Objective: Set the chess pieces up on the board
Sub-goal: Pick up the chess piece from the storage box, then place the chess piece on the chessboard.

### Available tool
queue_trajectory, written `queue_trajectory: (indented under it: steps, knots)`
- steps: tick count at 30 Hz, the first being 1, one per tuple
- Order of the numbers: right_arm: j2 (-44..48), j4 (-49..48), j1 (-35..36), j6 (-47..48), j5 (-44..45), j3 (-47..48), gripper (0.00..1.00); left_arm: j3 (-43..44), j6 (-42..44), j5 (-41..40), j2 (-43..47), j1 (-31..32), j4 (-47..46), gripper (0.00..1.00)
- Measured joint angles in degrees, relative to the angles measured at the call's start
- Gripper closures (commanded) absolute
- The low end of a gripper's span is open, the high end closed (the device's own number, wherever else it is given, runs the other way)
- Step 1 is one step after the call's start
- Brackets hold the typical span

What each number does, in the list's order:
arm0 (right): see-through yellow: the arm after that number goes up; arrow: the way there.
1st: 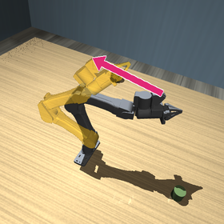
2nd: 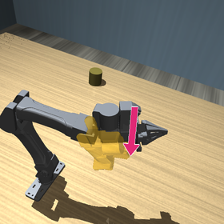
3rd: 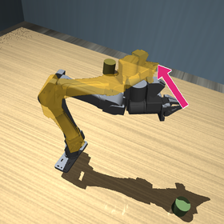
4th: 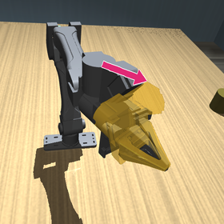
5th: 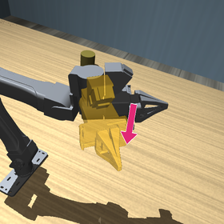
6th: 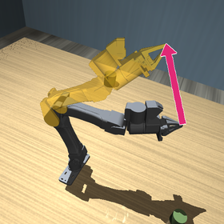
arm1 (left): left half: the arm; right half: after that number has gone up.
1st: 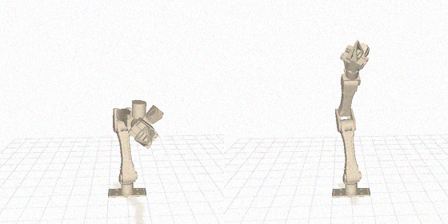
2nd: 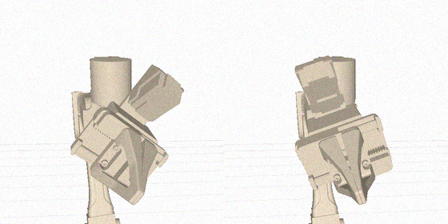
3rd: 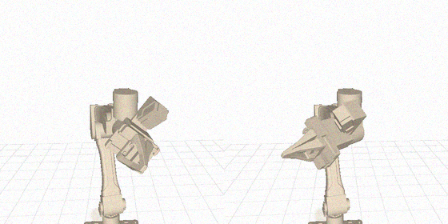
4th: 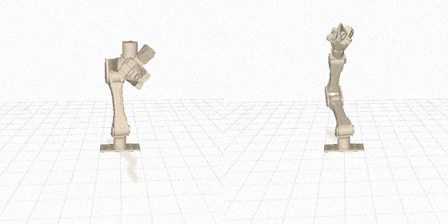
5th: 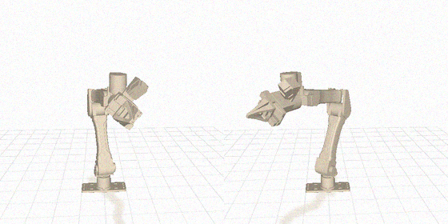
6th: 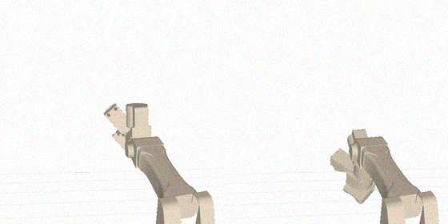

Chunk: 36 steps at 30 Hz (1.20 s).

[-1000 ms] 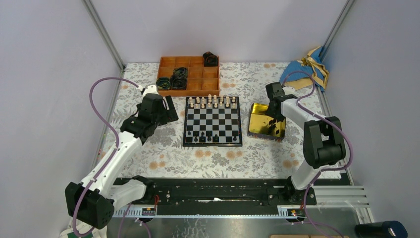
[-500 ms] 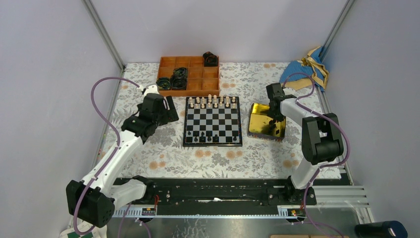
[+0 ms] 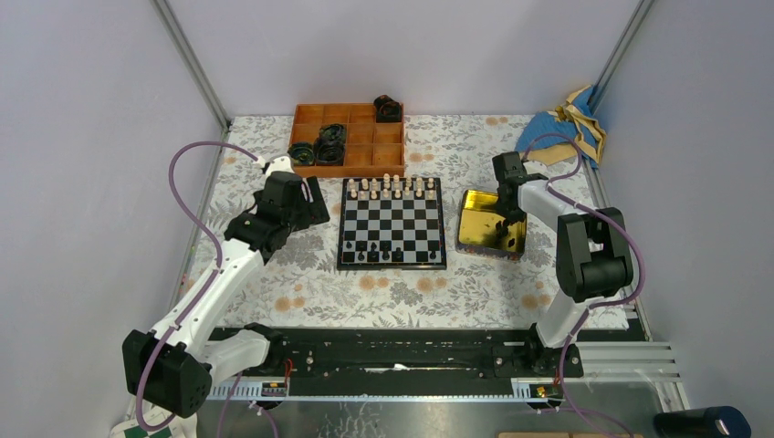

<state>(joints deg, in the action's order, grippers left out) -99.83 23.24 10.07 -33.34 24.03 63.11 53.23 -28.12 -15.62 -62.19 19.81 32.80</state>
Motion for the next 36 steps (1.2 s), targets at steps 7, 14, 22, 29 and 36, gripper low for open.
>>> queue_trajectory:
  steps: [7, 14, 22, 29, 36]
  knots:
    - [-0.07, 0.00, 0.00, 0.09, -0.13, 0.04, 0.98, 0.00, 0.00, 0.00, 0.00, 0.00, 0.00, 0.01]
    - [0.02, 0.07, -0.02, 1.14, -1.22, 0.83, 0.98, 0.00, 0.00, 0.02, 0.00, 0.00, -0.04, 0.01]
    - [2.23, 0.42, 0.00, 2.29, -3.56, 2.91, 0.99, 0.00, 0.00, 0.13, 0.00, 0.00, -0.24, 0.01]
    - [5.07, 1.84, 1.70, 3.85, -4.31, 4.22, 1.00, 0.00, -0.02, 0.26, 0.00, 0.00, -0.26, 0.01]
    - [6.97, 5.11, 11.96, 6.25, -4.68, 8.52, 1.00, 0.00, -0.02, 0.46, 0.00, 0.00, -0.26, 0.01]
